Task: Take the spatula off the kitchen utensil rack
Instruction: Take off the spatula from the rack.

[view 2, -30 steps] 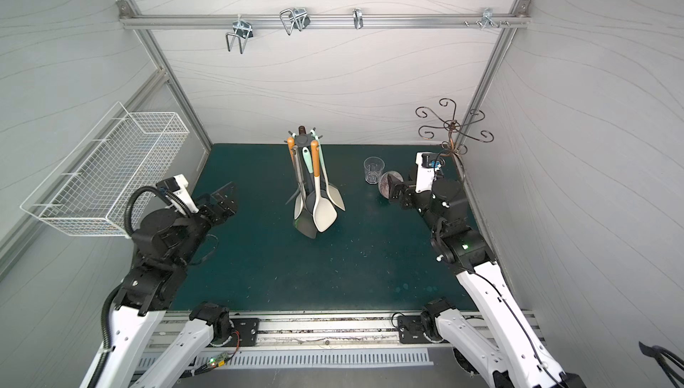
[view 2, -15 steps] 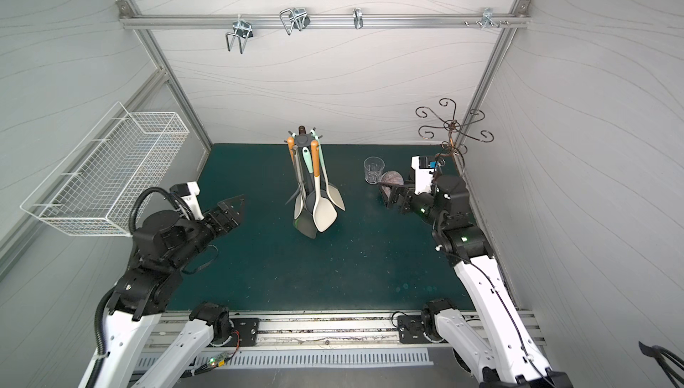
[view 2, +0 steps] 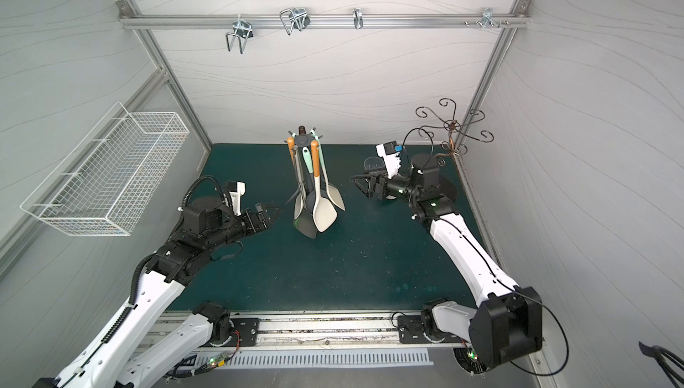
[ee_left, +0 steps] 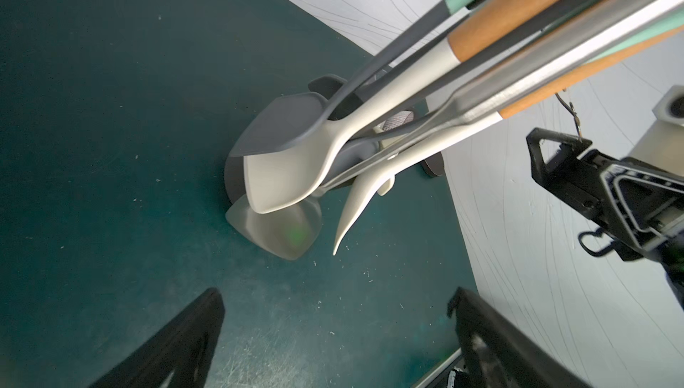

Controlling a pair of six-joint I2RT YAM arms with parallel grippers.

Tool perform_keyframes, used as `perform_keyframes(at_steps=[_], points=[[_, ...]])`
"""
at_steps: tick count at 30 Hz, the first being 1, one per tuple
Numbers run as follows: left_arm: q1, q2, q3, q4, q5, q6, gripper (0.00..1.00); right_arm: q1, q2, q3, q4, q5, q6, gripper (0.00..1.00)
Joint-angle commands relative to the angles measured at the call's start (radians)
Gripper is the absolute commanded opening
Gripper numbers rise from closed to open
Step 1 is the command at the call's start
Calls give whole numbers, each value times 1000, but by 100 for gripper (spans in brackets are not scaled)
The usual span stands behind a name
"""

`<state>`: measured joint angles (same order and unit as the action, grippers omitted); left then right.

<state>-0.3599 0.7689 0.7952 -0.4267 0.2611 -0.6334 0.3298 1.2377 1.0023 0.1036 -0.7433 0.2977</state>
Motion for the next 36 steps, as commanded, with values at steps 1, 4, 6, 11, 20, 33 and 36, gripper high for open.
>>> perform_keyframes(at_steps=[1, 4, 6, 11, 20, 33, 36], points=[[-65, -46, -20, 91, -53, -6, 100, 21, 66, 36, 176, -79, -39, 76], [-132, -46, -13, 105, -108, 10, 100, 33, 147, 88, 219, -149, -57, 75], [-173, -34, 0, 106, -137, 25, 100, 35, 198, 127, 242, -207, -61, 74], [-241, -2, 30, 98, -191, 58, 100, 40, 309, 206, 309, -327, -44, 71], [-248, 20, 56, 81, -186, 96, 100, 83, 435, 321, 312, -413, -61, 55], [-249, 1, 59, 43, -196, 111, 100, 120, 546, 399, 301, -418, -97, 45], [-249, -3, 56, 44, -200, 115, 100, 118, 553, 406, 269, -398, -132, 45]])
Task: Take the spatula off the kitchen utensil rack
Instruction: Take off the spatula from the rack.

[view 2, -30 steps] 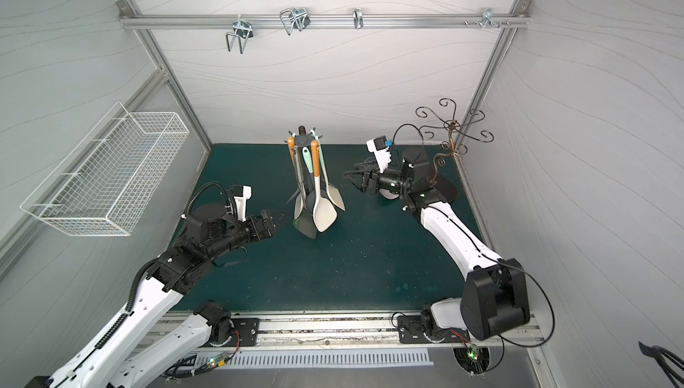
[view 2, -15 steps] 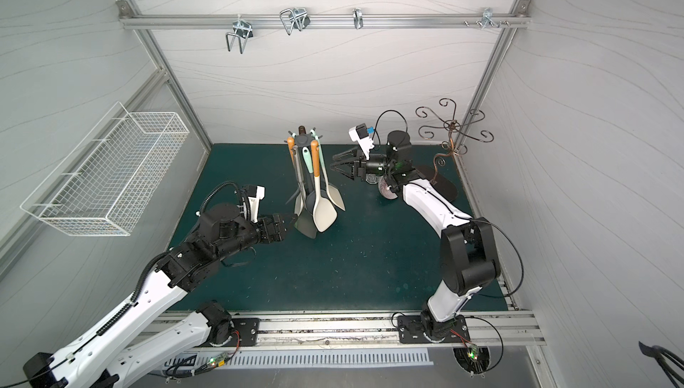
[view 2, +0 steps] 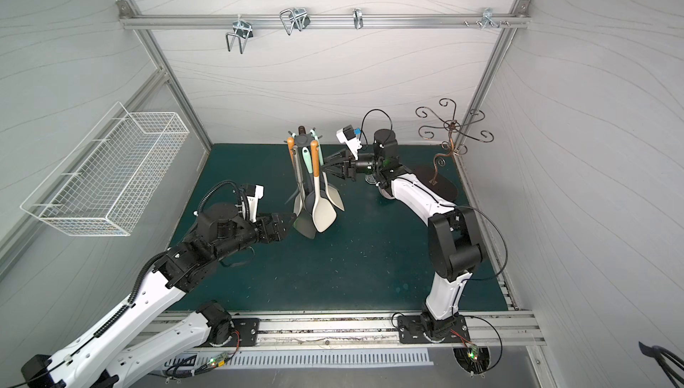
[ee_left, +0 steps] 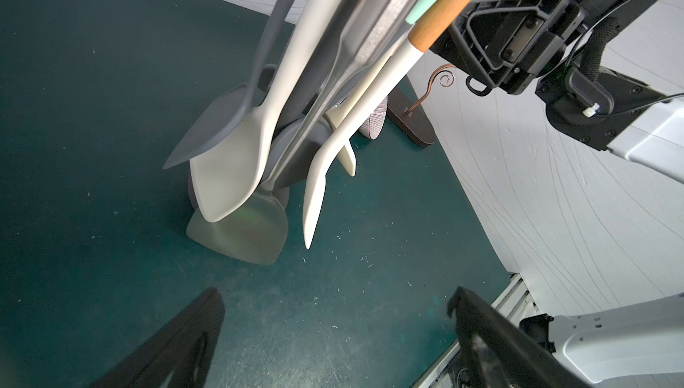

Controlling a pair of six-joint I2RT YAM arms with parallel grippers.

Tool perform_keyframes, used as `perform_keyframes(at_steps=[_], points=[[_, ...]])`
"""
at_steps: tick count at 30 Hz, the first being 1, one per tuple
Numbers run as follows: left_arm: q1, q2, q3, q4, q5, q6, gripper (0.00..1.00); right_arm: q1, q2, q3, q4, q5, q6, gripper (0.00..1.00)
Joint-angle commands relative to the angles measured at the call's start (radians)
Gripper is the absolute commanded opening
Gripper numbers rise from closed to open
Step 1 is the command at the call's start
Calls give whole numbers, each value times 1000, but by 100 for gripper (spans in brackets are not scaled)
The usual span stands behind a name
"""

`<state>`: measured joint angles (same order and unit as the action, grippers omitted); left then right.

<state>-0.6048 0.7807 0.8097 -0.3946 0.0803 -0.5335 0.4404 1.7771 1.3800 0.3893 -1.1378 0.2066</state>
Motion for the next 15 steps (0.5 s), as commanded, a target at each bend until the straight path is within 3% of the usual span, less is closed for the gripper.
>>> perform_keyframes(at_steps=[1, 12, 15], points=[[-3, -15, 42, 10, -21, 18, 100, 8, 14, 29, -41, 6, -62, 46], [-4, 5, 54, 1, -17, 26, 100, -4, 44, 43, -106, 31, -130, 48], [-4, 3, 54, 3, -21, 24, 100, -11, 49, 44, -86, 16, -110, 44]])
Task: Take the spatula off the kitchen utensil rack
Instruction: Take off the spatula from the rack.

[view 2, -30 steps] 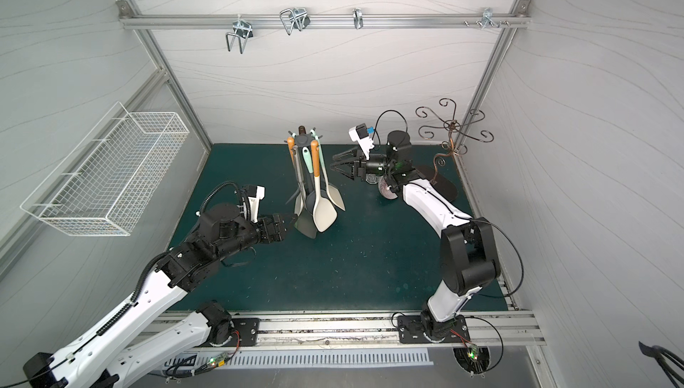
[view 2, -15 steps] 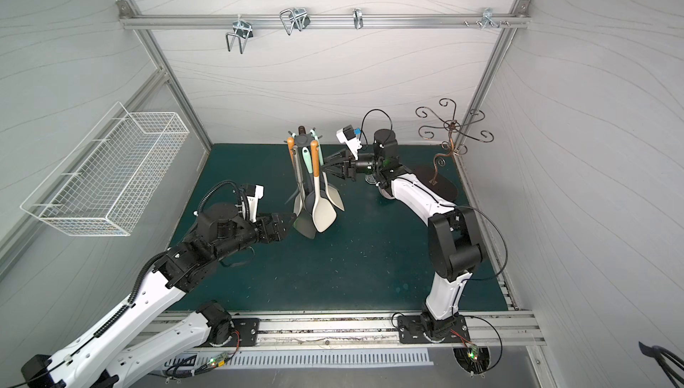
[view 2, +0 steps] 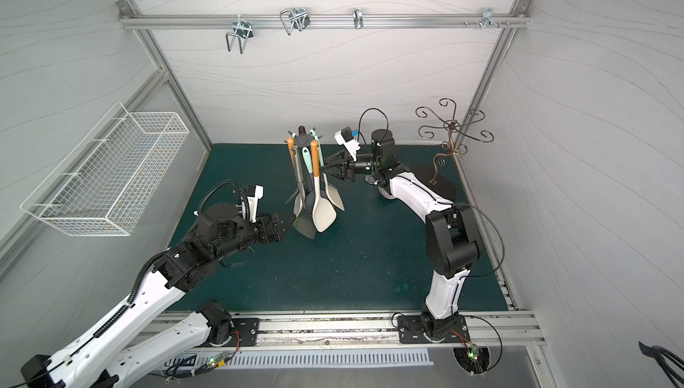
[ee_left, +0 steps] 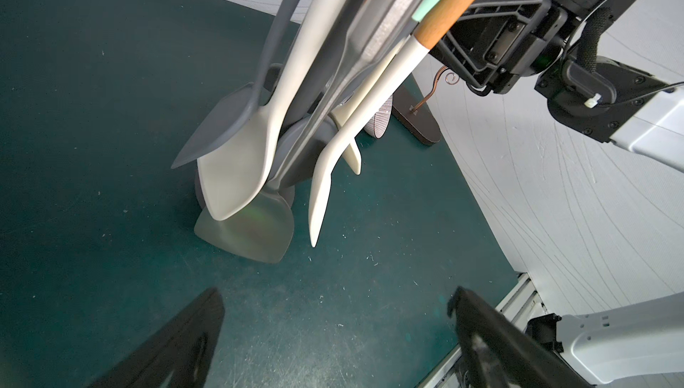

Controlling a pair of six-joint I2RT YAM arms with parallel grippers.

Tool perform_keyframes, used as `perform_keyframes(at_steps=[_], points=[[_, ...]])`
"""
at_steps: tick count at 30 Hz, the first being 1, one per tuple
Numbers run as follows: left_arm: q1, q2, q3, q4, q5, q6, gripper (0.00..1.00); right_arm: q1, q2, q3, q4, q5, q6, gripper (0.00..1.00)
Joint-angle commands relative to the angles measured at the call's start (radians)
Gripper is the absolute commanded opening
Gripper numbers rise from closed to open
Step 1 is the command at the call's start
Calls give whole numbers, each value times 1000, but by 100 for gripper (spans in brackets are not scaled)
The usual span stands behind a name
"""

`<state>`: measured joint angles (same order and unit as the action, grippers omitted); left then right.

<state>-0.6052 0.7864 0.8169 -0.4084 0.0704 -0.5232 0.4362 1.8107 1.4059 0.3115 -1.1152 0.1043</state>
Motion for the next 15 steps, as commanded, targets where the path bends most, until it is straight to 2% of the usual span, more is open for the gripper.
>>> perform_keyframes(at_steps=[1, 6, 15], points=[[-3, -1, 46, 17, -12, 14, 100, -5, 12, 18, -7, -8, -7, 42], [-4, 1, 46, 14, -16, 14, 100, -2, 2, 9, -5, 2, -13, 35], [-4, 1, 46, 8, -23, 16, 100, 0, -33, -18, 17, -9, -3, 30]])
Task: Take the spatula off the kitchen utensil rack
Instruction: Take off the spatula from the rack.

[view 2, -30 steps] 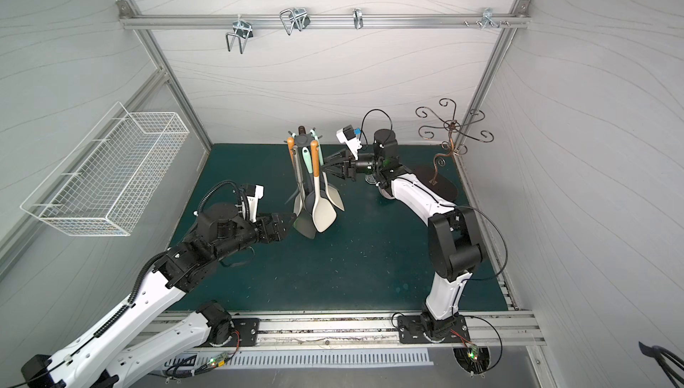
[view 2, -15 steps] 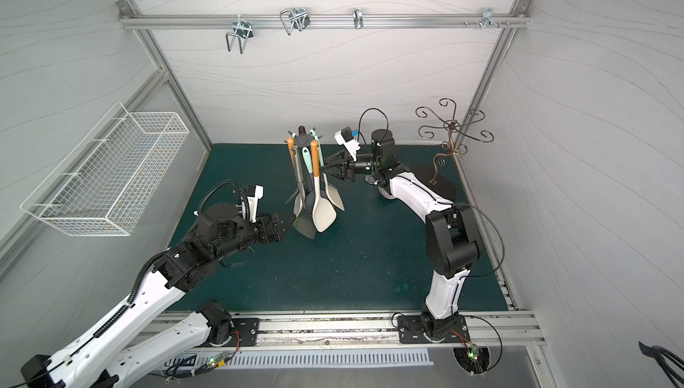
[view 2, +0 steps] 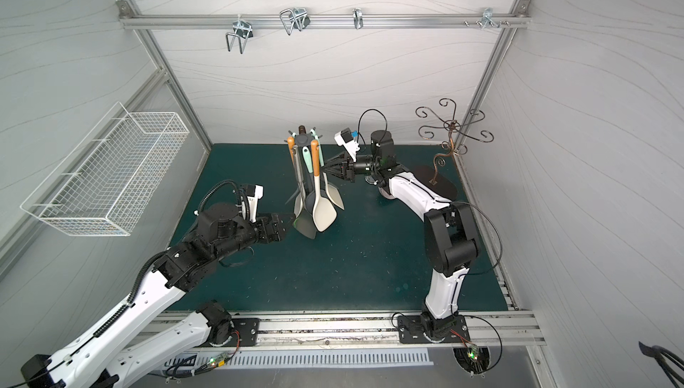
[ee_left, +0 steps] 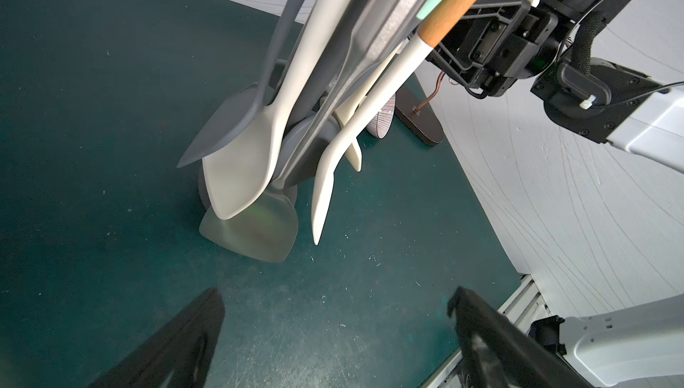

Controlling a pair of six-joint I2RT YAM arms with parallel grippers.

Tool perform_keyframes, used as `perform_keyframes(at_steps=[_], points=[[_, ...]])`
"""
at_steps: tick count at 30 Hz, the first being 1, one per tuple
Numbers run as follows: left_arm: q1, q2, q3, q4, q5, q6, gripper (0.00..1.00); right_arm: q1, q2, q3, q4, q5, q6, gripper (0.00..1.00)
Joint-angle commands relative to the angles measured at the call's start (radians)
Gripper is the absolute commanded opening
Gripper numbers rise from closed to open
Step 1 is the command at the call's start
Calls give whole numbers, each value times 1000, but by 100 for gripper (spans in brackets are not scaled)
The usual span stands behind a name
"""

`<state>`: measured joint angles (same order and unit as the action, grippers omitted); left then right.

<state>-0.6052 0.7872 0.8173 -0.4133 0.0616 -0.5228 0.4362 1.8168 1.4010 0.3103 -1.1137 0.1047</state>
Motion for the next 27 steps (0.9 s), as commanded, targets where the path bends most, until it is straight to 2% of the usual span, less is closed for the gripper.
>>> perform_keyframes(at_steps=[1, 4, 7, 27], points=[[-3, 0, 45, 11, -14, 15, 100, 1, -46, -16, 18, -13, -3, 30], [-4, -2, 43, 11, -14, 15, 100, 2, -54, -16, 24, -32, 7, 31], [-4, -1, 41, 13, -16, 15, 100, 4, -45, -9, 35, -41, 15, 37], [-4, -3, 76, -28, -23, 33, 100, 13, 48, 65, -43, -25, -29, 34]])
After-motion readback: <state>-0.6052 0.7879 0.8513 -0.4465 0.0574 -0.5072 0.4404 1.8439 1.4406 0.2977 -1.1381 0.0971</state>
